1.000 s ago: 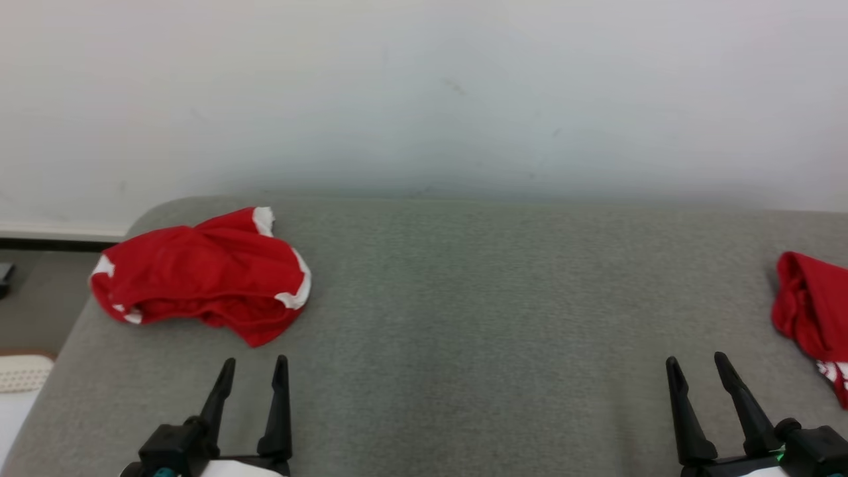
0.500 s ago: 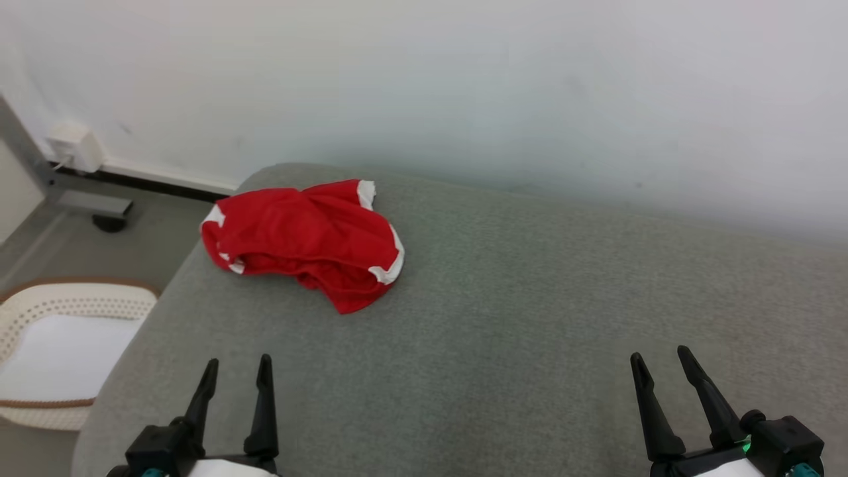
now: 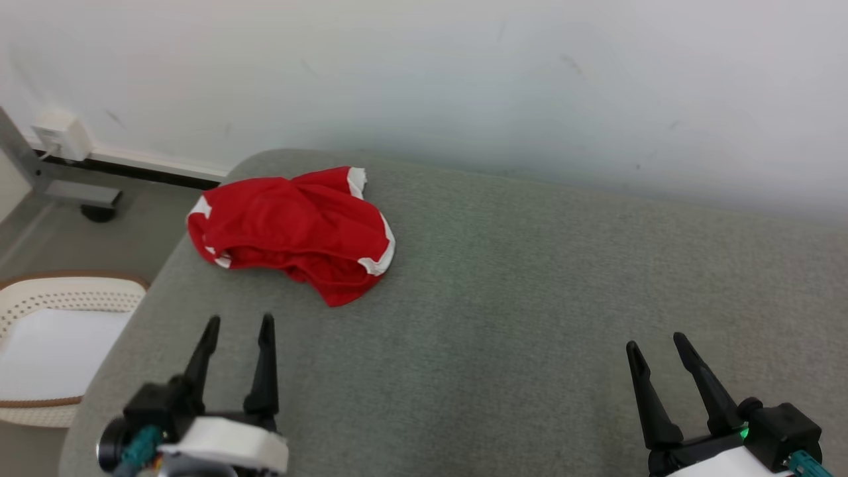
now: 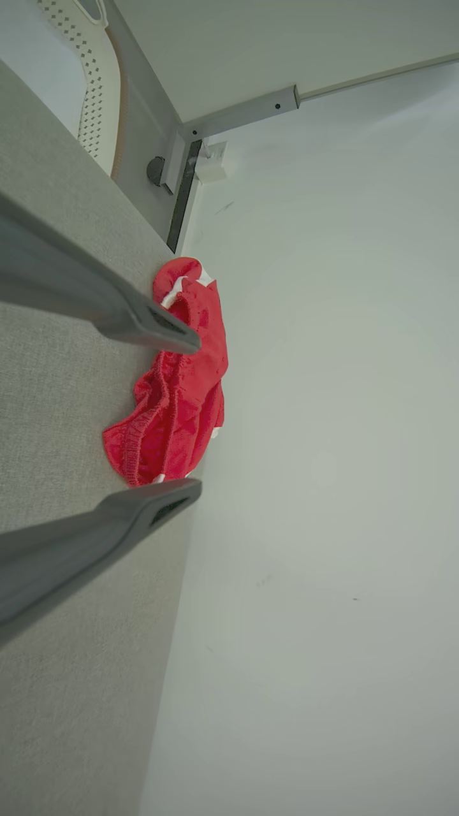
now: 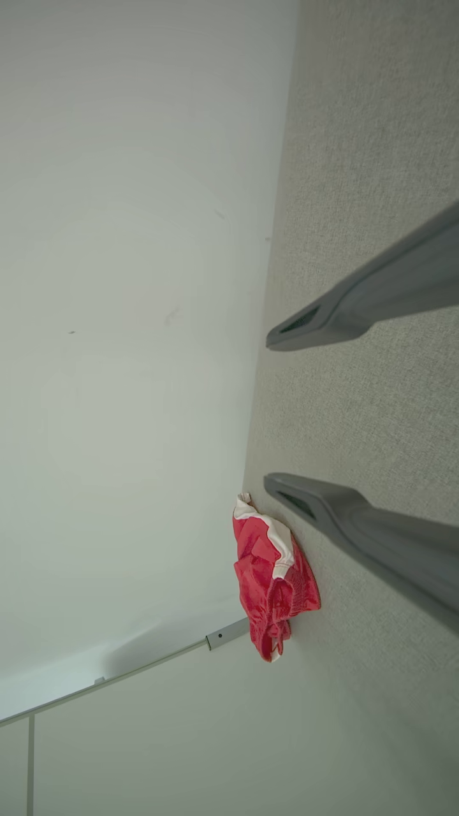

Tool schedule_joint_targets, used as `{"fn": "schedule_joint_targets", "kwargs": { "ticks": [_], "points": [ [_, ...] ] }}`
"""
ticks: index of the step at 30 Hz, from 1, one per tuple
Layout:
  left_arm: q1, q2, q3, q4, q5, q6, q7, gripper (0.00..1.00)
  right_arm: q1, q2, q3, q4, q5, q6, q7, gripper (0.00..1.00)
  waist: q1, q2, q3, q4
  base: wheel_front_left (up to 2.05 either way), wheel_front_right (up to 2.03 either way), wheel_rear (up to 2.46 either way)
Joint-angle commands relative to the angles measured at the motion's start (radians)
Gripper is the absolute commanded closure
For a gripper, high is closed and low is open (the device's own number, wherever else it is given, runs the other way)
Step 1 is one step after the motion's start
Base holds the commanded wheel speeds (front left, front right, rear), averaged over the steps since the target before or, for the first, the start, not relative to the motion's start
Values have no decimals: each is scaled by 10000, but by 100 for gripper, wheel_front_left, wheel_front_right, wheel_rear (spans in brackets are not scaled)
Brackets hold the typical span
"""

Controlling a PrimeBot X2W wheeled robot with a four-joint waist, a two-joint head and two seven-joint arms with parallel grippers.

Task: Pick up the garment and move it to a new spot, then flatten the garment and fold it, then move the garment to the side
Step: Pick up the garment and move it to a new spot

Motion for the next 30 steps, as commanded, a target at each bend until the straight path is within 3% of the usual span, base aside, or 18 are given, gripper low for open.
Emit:
{"fn": "schedule_joint_targets", "kwargs": {
  "ticks": [1, 4, 12, 18, 30],
  "points": [
    [-390, 173, -8, 112, 56, -80, 6, 0, -194, -59, -16, -21, 48, -20, 5, 0, 0, -1, 120, -238, 0, 0, 0],
    [-1157, 406, -18, 438, -59, -186, 503, 0, -277, -50, -25, -46, 46, -20, 5, 0, 0, -1, 278, -637, 0, 0, 0],
    [-3482, 1239, 341, 1388, -643, -379, 3071, 0, -713, 65, 3, -157, 73, -20, 5, 0, 0, -1, 1051, -1959, 0, 0, 0],
    [-4910, 2190, 336, 2889, -1262, -658, 4517, 0, -1083, 145, 12, -234, 93, -20, 3, 0, 0, -1, 1721, -2948, 0, 0, 0],
    [-5612, 3673, -657, 5961, -2345, -751, 6695, 0, -1503, 430, -113, -288, 204, -20, 5, 0, 0, -1, 2487, -4445, 0, 0, 0]
  ]
}}
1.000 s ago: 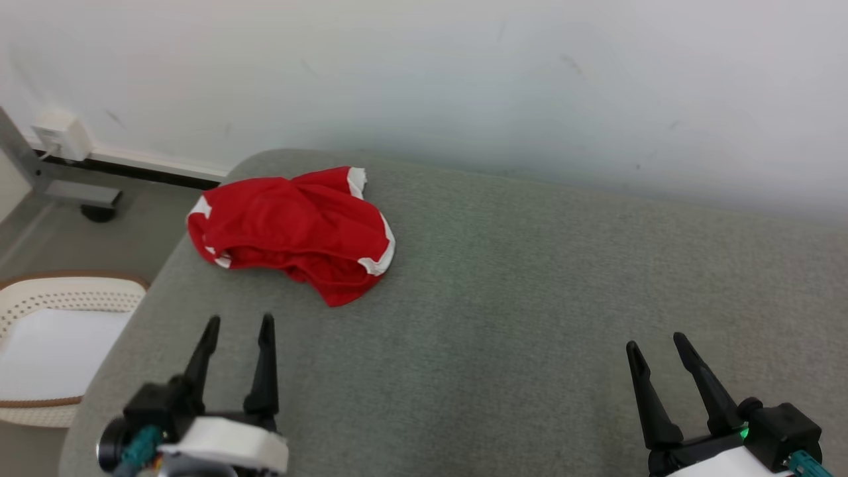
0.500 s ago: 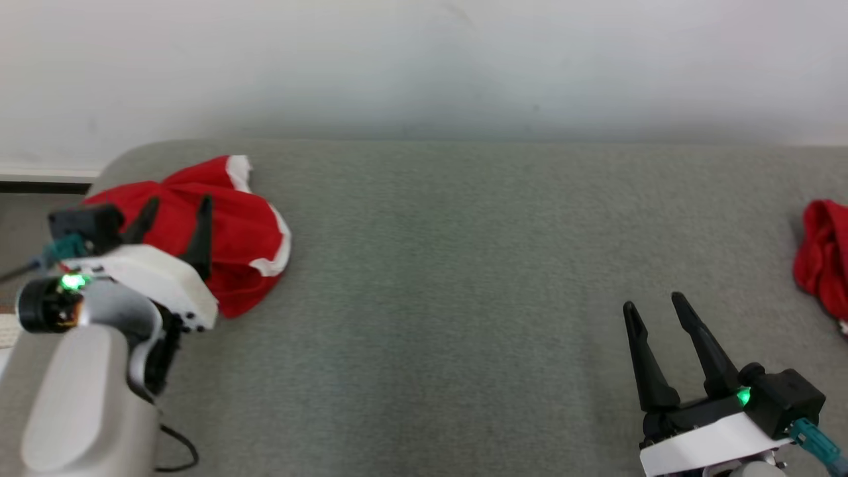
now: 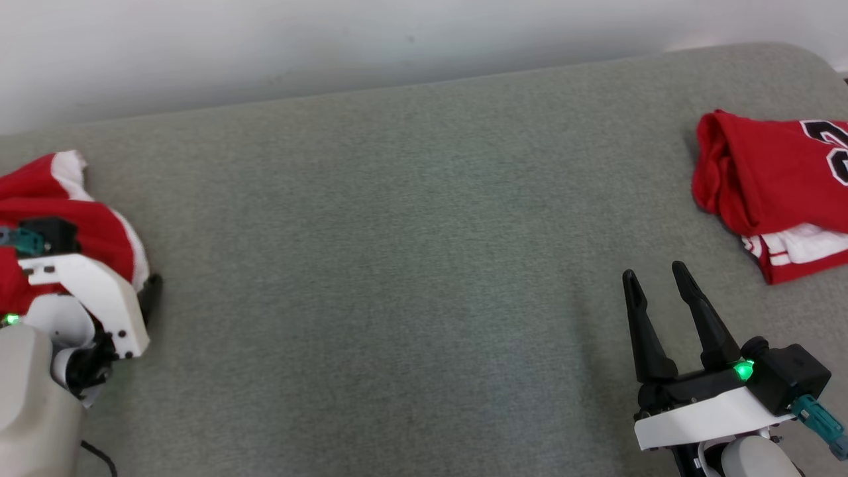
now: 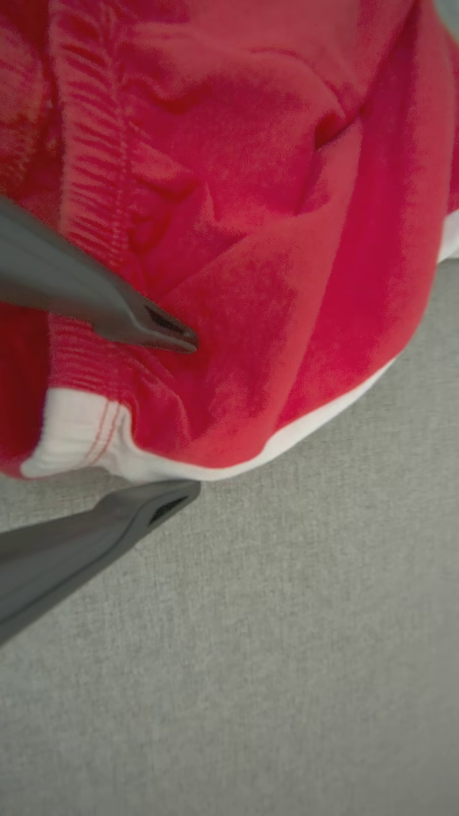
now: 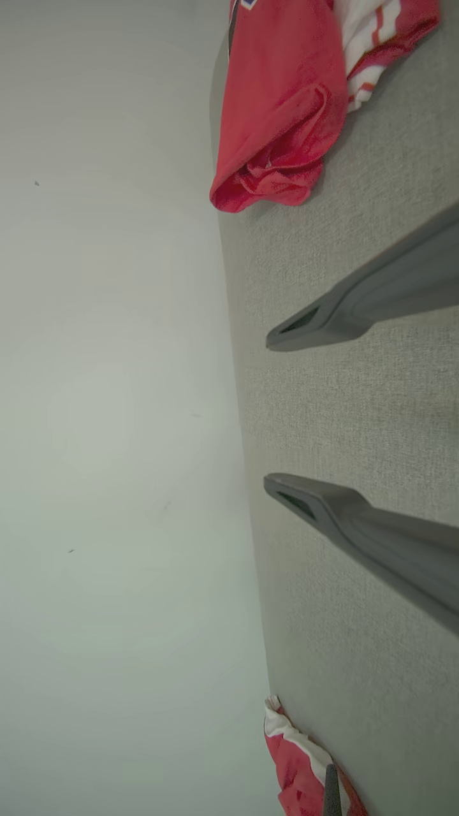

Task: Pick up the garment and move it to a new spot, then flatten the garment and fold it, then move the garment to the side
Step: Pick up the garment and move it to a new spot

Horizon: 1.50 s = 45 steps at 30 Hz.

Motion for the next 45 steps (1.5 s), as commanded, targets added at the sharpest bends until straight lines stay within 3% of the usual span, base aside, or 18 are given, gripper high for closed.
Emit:
{"fn": "schedule_joint_targets", "kwargs": {
  "ticks": [1, 10, 11, 12, 13, 23, 34, 40, 45],
  "points": [
    [77, 137, -147, 288, -259, 13, 219, 0, -121, 47, -27, -15, 95, -20, 3, 0, -1, 0, 211, -353, 0, 0, 0],
    [639, 235, -1087, 1559, -884, 14, 1762, 0, -133, 89, -125, 3, 50, -20, 3, 0, -1, 0, 222, -455, 0, 0, 0],
    [622, 266, -1141, 1533, -912, 14, 1587, 52, -137, 94, -140, 2, 33, -20, 3, 0, -1, 0, 214, -426, 0, 0, 0],
    [570, 296, -1167, 1468, -939, 13, 1383, 83, -137, 97, -148, 4, 10, -20, 3, 0, -1, 0, 193, -392, 0, 0, 0],
    [521, 322, -1212, 1412, -953, 13, 1275, 100, -130, 98, -149, 10, -15, -20, 3, 0, -1, 0, 157, -356, 0, 0, 0],
    [-155, 679, -1985, 549, -894, 12, 451, 100, 121, 14, -112, 188, -20, -20, 3, 0, -1, 0, -729, -42, 0, 0, 0],
    [-1309, 1258, -4399, -2090, -1293, 12, 1363, 100, 615, 19, -169, 371, 119, -20, 3, 0, -1, 0, -2178, -107, 0, 0, 0],
    [-1862, 867, -5661, -3850, -2006, 12, 1714, 100, 834, -11, -329, 381, 137, -20, 3, 0, -1, 0, -2701, -443, 0, 0, 0],
    [-2346, 214, -6048, -5169, -2853, 13, 1575, 100, 887, -80, -588, 310, 81, -20, 3, 0, -1, 0, -2893, -779, 0, 0, 0]
  ]
}}
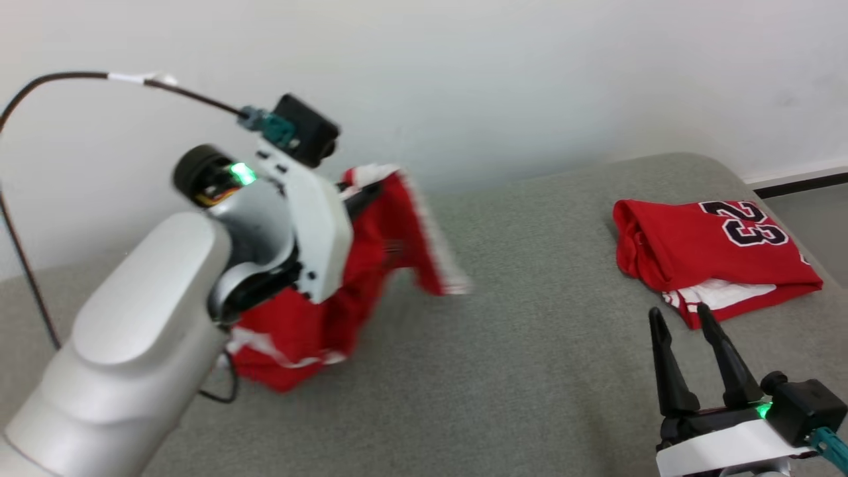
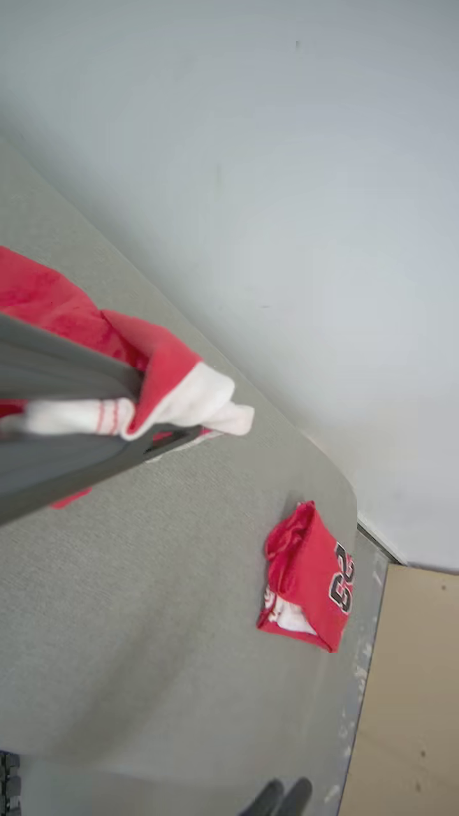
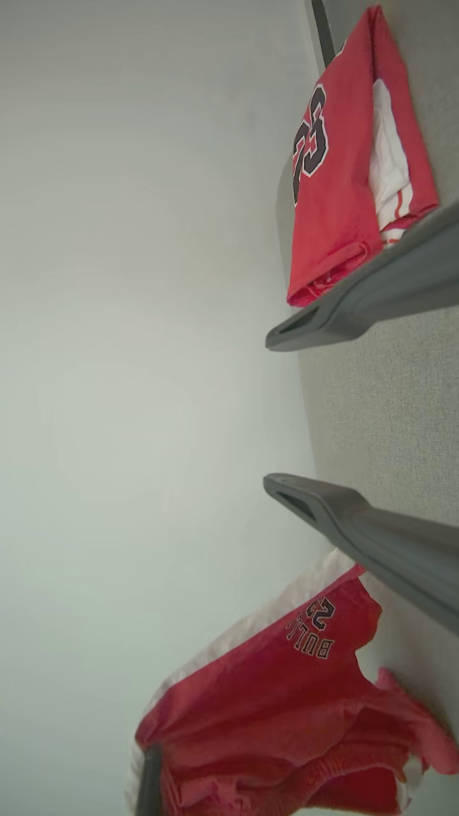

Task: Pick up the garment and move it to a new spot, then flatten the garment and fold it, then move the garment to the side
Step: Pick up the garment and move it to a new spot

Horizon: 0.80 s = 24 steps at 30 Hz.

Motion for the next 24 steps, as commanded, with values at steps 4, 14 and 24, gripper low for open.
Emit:
{"fn": "schedule_joint_targets", "kwargs": {
  "ticks": [4, 14, 24],
  "points": [
    [-305, -521, 26, -617, -571, 21, -251, 100, 119, -189, -283, -83, -80, -20, 5, 0, 0, 0, -65, -253, 0, 0, 0],
    [2122, -284, 150, -521, -1149, 271, -1449, 100, 309, -377, -464, -85, -167, -20, 5, 0, 0, 0, 272, -333, 0, 0, 0],
    [4718, 202, 103, 1601, -75, 731, -4844, 100, 223, -649, -300, 23, -153, -20, 5, 0, 0, 0, 539, 178, 0, 0, 0]
  ]
}}
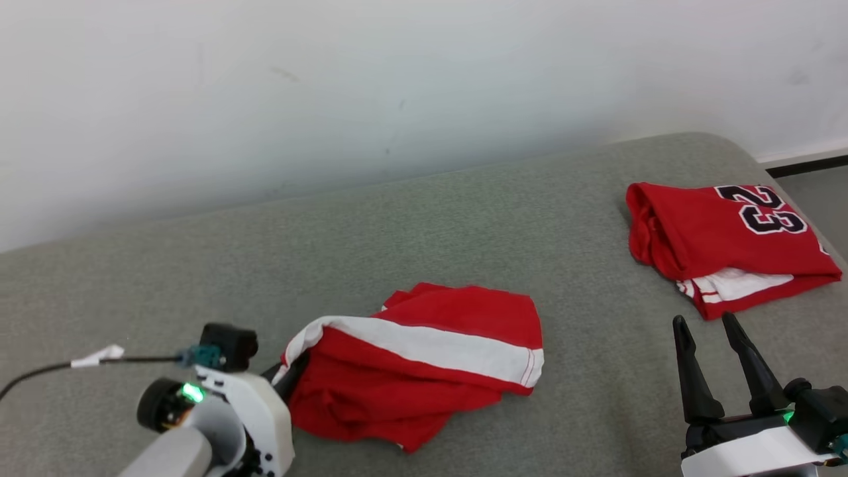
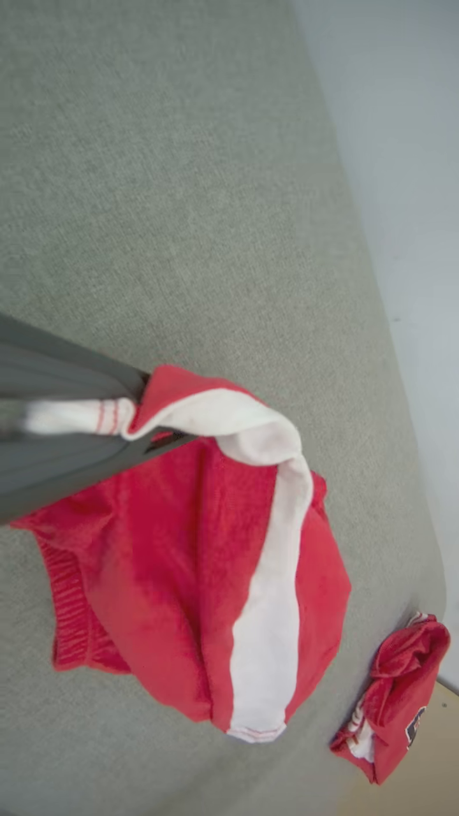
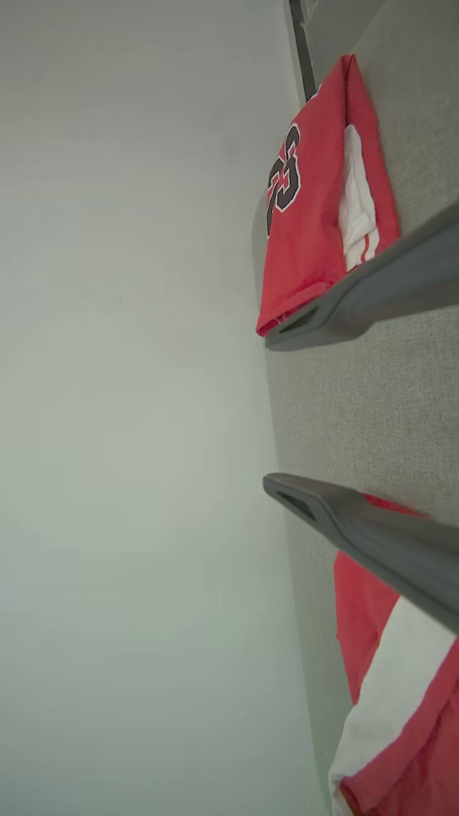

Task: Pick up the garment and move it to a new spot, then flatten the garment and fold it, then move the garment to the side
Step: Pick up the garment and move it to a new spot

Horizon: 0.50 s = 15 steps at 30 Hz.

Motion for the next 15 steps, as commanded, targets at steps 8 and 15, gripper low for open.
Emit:
{"fn": "schedule_joint_targets", "kwargs": {
  "ticks": [8, 15],
  "points": [
    [18, -1046, -231, 2097, -81, -381, -1415, 0, -106, -308, 222, 208, -17, -20, 5, 0, 0, 0, -119, 662, 0, 0, 0],
    [-484, -1008, 52, 2435, -31, -388, -2462, 0, 16, -305, 228, 187, -4, -20, 5, 0, 0, 0, -166, 880, 0, 0, 0]
  ]
}}
